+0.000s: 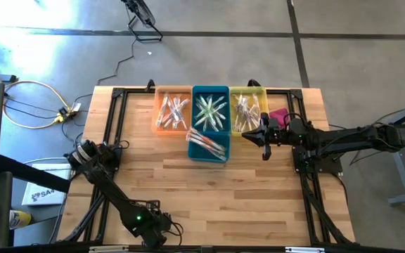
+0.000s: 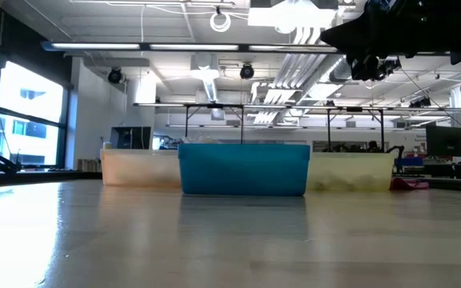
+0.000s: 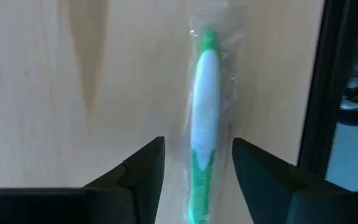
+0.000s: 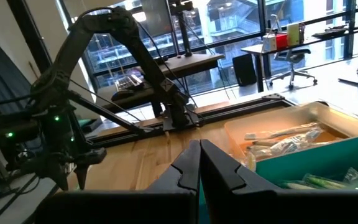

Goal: Pick & Place Toothbrushes
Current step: Put the green toothbrush into the blue bin

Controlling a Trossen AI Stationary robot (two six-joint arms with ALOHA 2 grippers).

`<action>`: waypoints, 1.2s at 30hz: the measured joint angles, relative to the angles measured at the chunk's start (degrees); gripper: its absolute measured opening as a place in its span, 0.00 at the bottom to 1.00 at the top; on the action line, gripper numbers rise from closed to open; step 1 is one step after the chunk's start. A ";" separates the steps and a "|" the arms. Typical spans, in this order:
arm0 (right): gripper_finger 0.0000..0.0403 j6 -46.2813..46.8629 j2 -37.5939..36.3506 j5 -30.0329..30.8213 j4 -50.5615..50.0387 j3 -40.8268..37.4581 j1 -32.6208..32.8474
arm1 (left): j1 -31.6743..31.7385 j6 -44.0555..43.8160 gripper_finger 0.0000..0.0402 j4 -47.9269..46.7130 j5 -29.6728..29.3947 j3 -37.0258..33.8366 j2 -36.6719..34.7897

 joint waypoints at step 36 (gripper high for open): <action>0.01 -2.66 -0.02 0.02 1.92 0.00 0.09 | 7.07 14.96 0.09 -7.36 2.79 -0.39 -1.14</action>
